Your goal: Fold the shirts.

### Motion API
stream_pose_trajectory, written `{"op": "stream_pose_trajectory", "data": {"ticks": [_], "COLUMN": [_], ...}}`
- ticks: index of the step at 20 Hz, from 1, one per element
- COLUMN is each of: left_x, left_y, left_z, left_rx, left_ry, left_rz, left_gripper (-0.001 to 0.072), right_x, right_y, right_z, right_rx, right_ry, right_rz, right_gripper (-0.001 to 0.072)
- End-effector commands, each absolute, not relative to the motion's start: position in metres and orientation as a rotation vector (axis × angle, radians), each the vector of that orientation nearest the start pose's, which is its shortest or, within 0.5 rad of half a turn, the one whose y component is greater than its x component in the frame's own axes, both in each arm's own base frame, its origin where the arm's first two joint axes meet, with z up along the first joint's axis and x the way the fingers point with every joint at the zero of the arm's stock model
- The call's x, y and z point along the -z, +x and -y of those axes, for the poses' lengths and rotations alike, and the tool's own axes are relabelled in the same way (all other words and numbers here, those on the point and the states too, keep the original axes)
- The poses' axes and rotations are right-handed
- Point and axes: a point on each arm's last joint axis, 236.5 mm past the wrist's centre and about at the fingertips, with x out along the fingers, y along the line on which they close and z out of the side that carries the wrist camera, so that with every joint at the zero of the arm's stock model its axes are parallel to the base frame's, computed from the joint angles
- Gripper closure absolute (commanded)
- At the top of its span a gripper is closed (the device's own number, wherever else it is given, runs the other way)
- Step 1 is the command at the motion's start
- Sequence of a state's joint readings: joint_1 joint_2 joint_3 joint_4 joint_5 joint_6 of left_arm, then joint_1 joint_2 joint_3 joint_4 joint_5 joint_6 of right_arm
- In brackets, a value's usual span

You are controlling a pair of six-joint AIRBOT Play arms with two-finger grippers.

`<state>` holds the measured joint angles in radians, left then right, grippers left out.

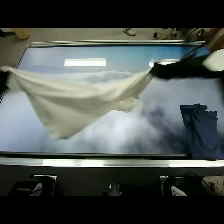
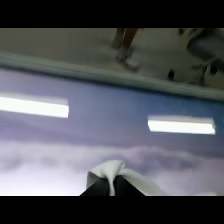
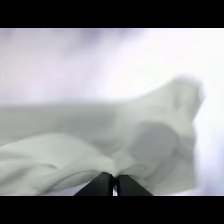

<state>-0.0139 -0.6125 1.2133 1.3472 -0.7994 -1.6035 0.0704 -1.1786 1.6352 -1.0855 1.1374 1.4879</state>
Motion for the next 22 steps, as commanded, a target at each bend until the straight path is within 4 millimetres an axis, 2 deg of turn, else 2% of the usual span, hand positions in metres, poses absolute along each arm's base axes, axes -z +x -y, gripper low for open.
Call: {"op": "stream_pose_trajectory", "data": {"ticks": [1, 2, 3, 5, 6, 9, 11, 12, 14, 16, 18, 19, 20, 22], "left_x": [-0.492, -0.511, -0.522, -0.524, -0.519, -0.5, -0.476, -0.459, -0.413, -0.345, -0.252, -0.207, -0.16, -0.083], "left_y": [0.249, 0.23, 0.216, 0.203, 0.204, 0.22, 0.244, 0.26, 0.304, 0.354, 0.398, 0.414, 0.428, 0.447], "left_z": [0.042, 0.042, 0.042, 0.042, 0.038, 0.029, 0.029, 0.029, 0.03, 0.031, 0.033, 0.033, 0.034, 0.04], "left_rx": [0.188, 0.191, 0.196, 0.193, 0.176, 0.129, 0.121, 0.12, 0.113, 0.103, 0.094, 0.088, 0.082, 0.084], "left_ry": [-0.162, -0.153, -0.148, -0.138, -0.125, -0.097, -0.101, -0.101, -0.106, -0.114, -0.127, -0.134, -0.141, -0.174], "left_rz": [0.106, 0.153, 0.177, 0.179, 0.158, 0.081, -0.018, -0.077, -0.223, -0.403, -0.63, -0.737, -0.839, -1.014], "left_gripper": [0.0681, 0.0681, 0.0681, 0.0681, 0.0682, 0.0682, 0.0681, 0.0681, 0.0681, 0.0681, 0.068, 0.068, 0.068, 0.0679], "right_x": [-0.502, -0.533, -0.551, -0.56, -0.558, -0.545, -0.528, -0.511, -0.458, -0.369, -0.275, -0.234, -0.195, -0.132], "right_y": [0.311, 0.275, 0.244, 0.212, 0.206, 0.214, 0.237, 0.257, 0.305, 0.36, 0.411, 0.436, 0.464, 0.508], "right_z": [-0.047, -0.043, -0.04, -0.035, -0.031, -0.02, -0.017, -0.015, -0.01, -0.007, -0.007, -0.008, -0.01, -0.024], "right_rx": [-0.202, -0.185, -0.176, -0.156, -0.138, -0.086, -0.073, -0.065, -0.046, -0.037, -0.037, -0.026, -0.009, -0.005], "right_ry": [0.045, 0.033, 0.025, 0.055, 0.054, 0.023, 0.016, 0.011, 0.0, -0.005, 0.006, 0.039, 0.094, 0.235], "right_rz": [0.019, 0.131, 0.202, 0.239, 0.233, 0.176, 0.103, 0.032, -0.17, -0.485, -0.767, -0.861, -0.923, -0.989], "right_gripper": [0.0687, 0.0687, 0.0687, 0.0687, 0.0687, 0.0687, 0.0686, 0.0686, 0.0686, 0.0685, 0.0685, 0.0686, 0.0684, 0.0684]}}
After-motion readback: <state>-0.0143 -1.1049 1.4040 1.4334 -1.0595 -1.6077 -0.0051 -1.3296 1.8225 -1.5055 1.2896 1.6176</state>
